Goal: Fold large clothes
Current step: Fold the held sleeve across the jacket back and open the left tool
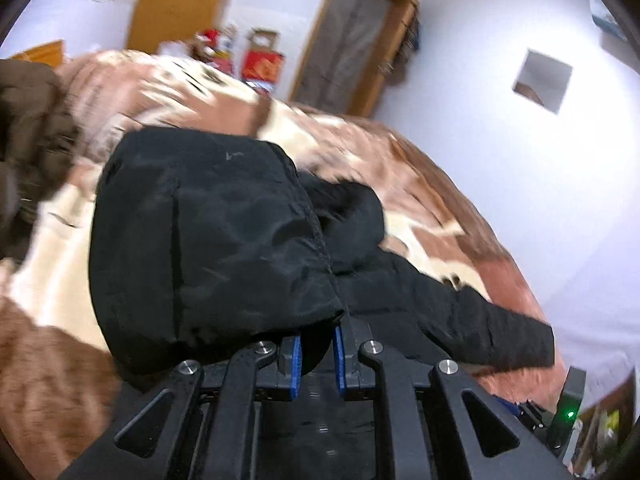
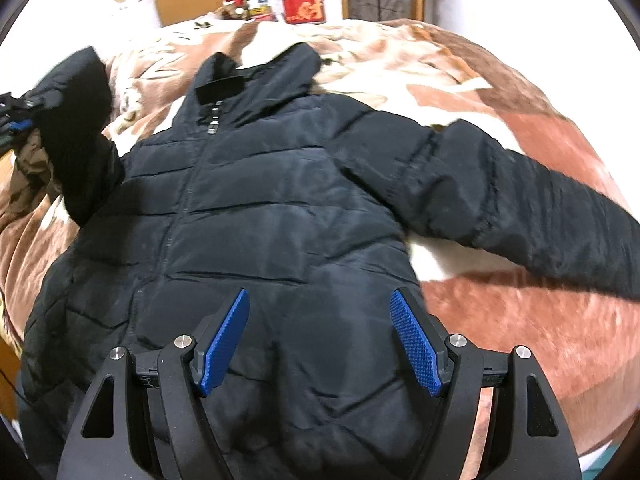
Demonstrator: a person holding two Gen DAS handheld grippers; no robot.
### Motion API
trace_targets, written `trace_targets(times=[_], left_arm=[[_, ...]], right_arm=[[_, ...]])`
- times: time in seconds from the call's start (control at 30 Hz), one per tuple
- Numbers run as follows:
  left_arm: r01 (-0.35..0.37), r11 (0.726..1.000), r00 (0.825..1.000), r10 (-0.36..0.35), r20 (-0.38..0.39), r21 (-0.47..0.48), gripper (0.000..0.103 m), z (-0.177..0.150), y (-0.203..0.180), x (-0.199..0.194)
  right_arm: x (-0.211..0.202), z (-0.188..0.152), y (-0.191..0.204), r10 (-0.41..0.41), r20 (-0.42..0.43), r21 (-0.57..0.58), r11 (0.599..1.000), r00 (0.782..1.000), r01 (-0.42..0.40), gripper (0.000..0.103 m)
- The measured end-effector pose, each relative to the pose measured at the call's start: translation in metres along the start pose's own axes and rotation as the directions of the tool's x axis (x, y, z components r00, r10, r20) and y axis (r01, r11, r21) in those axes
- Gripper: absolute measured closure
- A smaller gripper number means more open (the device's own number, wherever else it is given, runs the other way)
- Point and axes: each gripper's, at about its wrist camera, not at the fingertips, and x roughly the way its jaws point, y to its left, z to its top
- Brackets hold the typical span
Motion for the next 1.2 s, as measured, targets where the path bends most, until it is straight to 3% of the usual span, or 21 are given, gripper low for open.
trace_targets(times=[0.13,0.17,0.23,0.3,0.47,0.67,0.77,0.87,0.9,1.03,1.13,1.2], left_arm=[[0.041,0.999,0.996,-0.04,-0.085,0.018,0.09,-0.018,-0.022,0.045],[0.04,0.999,0.994,-0.037,-0.105,0.021,0.085,-0.022,-0.024,0.058],[0.056,0.998,0.988,-0.054,-0.145,0.01,0.071,-0.03,-0.03,0.077],[0.081,0.997,0.981,-0.083,-0.177,-0.021,0.038,-0.036,-0.032,0.091],[0.191,0.978,0.958,-0.204,-0.202,-0.08,0.026,-0.045,-0.039,0.086],[0.259,0.966,0.958,-0.257,-0.131,-0.002,0.023,-0.039,-0.039,0.033],[0.191,0.981,0.978,-0.187,-0.091,0.033,0.023,-0.033,-0.014,0.012],[0.012,0.999,0.998,-0.009,-0.062,0.047,0.023,-0.023,0.026,0.013],[-0.042,0.998,0.997,0.045,-0.064,0.039,0.024,-0.021,0.041,0.016],[-0.217,0.976,0.97,0.214,-0.114,-0.015,0.027,-0.02,0.105,0.042],[-0.264,0.961,0.95,0.245,-0.193,-0.084,0.034,-0.031,0.144,0.065],[-0.262,0.959,0.948,0.234,-0.214,-0.112,0.034,-0.042,0.152,0.073]], right_arm=[[0.008,0.001,-0.014,0.016,-0.006,0.034,0.999,1.0,-0.016,0.03],[0.01,0.001,-0.016,0.02,-0.007,0.039,0.999,1.0,-0.019,0.03],[0.014,0.003,-0.019,0.031,-0.007,0.049,0.998,0.999,-0.031,0.03],[0.018,0.004,-0.022,0.054,-0.012,0.065,0.996,0.998,-0.053,0.03],[0.015,0.013,-0.023,0.09,0.007,0.098,0.991,0.996,-0.091,0.03],[0.008,0.034,-0.012,0.125,0.063,0.12,0.984,0.99,-0.132,0.03],[0.01,0.045,0.001,0.139,0.086,0.102,0.984,0.987,-0.148,0.03],[0.032,0.059,0.016,0.147,0.058,0.078,0.985,0.987,-0.151,0.03],[0.042,0.062,0.021,0.146,0.046,0.066,0.987,0.988,-0.148,0.031],[0.082,0.076,0.034,0.147,-0.015,0.027,0.989,0.989,-0.147,0.064],[0.121,0.087,0.037,0.095,-0.064,-0.017,0.995,0.993,-0.096,0.07],[0.142,0.096,0.03,0.067,-0.083,-0.018,0.997,0.994,-0.068,0.073]])
